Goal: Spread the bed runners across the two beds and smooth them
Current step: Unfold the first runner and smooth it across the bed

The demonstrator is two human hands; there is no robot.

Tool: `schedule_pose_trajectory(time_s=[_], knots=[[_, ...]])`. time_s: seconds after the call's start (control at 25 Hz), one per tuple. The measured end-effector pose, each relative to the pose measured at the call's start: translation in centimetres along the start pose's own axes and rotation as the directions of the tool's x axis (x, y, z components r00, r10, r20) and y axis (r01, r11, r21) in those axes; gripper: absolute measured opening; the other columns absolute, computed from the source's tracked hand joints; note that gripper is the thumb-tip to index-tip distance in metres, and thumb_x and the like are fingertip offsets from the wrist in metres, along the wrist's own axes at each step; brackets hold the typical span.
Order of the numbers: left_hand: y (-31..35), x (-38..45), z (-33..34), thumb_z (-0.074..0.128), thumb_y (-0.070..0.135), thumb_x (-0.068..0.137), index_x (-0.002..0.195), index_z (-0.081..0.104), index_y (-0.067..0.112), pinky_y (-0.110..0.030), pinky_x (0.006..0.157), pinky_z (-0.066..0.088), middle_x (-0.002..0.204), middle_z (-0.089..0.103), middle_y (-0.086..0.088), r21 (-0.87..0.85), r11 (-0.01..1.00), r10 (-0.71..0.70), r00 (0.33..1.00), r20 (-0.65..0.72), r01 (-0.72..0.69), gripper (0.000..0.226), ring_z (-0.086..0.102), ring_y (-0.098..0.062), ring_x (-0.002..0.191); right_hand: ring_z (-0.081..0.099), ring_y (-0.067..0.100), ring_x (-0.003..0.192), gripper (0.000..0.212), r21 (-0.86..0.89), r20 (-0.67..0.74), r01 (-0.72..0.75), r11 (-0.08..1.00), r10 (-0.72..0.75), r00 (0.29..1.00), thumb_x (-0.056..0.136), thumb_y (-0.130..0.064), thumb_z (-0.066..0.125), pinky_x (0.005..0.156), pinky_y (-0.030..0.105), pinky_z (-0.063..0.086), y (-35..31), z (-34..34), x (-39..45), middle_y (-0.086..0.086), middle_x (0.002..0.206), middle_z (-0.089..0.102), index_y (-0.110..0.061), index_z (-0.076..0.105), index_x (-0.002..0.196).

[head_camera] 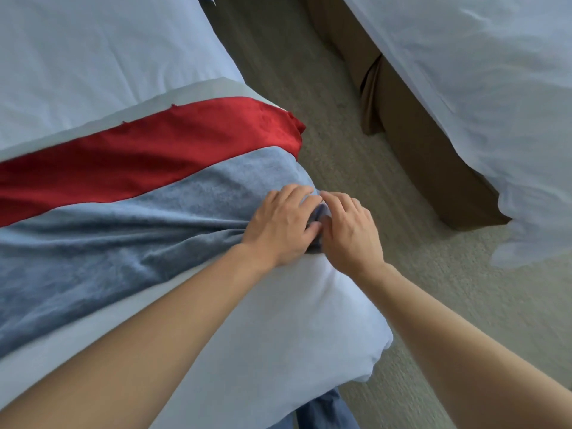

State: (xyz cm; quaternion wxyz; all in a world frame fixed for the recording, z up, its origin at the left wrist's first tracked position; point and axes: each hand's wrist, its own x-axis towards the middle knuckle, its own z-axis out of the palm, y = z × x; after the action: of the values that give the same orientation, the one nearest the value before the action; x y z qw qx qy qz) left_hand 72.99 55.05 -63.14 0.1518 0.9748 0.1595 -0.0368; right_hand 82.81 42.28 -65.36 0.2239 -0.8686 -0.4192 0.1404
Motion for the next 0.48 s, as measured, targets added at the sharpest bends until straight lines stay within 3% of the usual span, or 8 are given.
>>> schedule_pose_trajectory(time_s=[0.08, 0.16, 0.28, 0.36, 0.48], knots=[[-0.7, 0.0, 1.9, 0.030, 0.038, 0.093, 0.140, 0.053, 0.013, -0.042, 0.114, 0.029, 0.150, 0.046, -0.009, 0.091, 0.995, -0.033, 0.998, 0.053, 0.028, 0.058, 0.037, -0.026, 0.142, 0.051, 0.020, 0.124, 0.050, 0.073, 0.028, -0.014, 0.997, 0.012, 1.000, 0.093, -0.021, 0.039, 0.101, 0.036, 0.042, -0.4, 1.9, 0.9, 0.003, 0.140, 0.057, -0.012, 0.053, 0.140], [-1.5, -0.1, 3.9, 0.020, 0.040, 0.095, 0.147, 0.047, 0.012, -0.044, 0.121, 0.016, 0.157, 0.036, -0.011, 0.185, 0.982, -0.056, 0.986, 0.159, 0.026, 0.065, 0.026, -0.027, 0.149, 0.055, 0.020, 0.124, 0.047, 0.056, 0.136, -0.029, 0.998, 0.022, 0.990, 0.098, -0.029, 0.034, 0.102, 0.038, 0.046, 1.1, 4.1, 0.5, 0.001, 0.138, 0.059, -0.016, 0.055, 0.138], [-1.9, 1.7, 4.5, 0.009, 0.050, 0.092, 0.152, 0.037, 0.014, -0.048, 0.123, 0.007, 0.162, 0.026, -0.010, 0.220, 0.975, -0.062, 0.959, 0.277, -0.001, 0.075, 0.015, -0.027, 0.152, 0.063, 0.025, 0.105, 0.038, -0.005, 0.202, -0.140, 0.990, 0.138, 0.970, 0.098, -0.033, 0.029, 0.089, 0.039, 0.048, 4.2, 5.3, -0.1, -0.002, 0.112, 0.069, -0.018, 0.063, 0.108], [-1.8, 3.2, 3.9, 0.004, 0.051, 0.089, 0.152, 0.038, 0.016, -0.046, 0.123, 0.004, 0.162, 0.026, -0.008, 0.170, 0.985, -0.040, 0.961, 0.274, -0.008, 0.079, 0.015, -0.024, 0.152, 0.064, 0.027, 0.098, 0.028, 0.006, 0.161, -0.162, 0.987, 0.158, 0.974, 0.098, -0.024, 0.038, 0.086, 0.038, 0.047, 4.4, 5.1, 0.6, 0.001, 0.104, 0.070, -0.014, 0.063, 0.102], [-3.6, 4.6, 2.7, 0.014, 0.044, 0.089, 0.141, 0.052, 0.017, -0.044, 0.122, 0.013, 0.155, 0.040, -0.008, 0.139, 0.990, -0.020, 0.987, 0.161, -0.003, 0.070, 0.030, -0.023, 0.147, 0.061, 0.025, 0.116, 0.039, 0.061, 0.098, -0.149, 0.987, 0.142, 0.985, 0.099, -0.026, 0.041, 0.102, 0.039, 0.045, 2.4, 4.7, 3.0, 0.004, 0.126, 0.067, -0.010, 0.064, 0.126]])
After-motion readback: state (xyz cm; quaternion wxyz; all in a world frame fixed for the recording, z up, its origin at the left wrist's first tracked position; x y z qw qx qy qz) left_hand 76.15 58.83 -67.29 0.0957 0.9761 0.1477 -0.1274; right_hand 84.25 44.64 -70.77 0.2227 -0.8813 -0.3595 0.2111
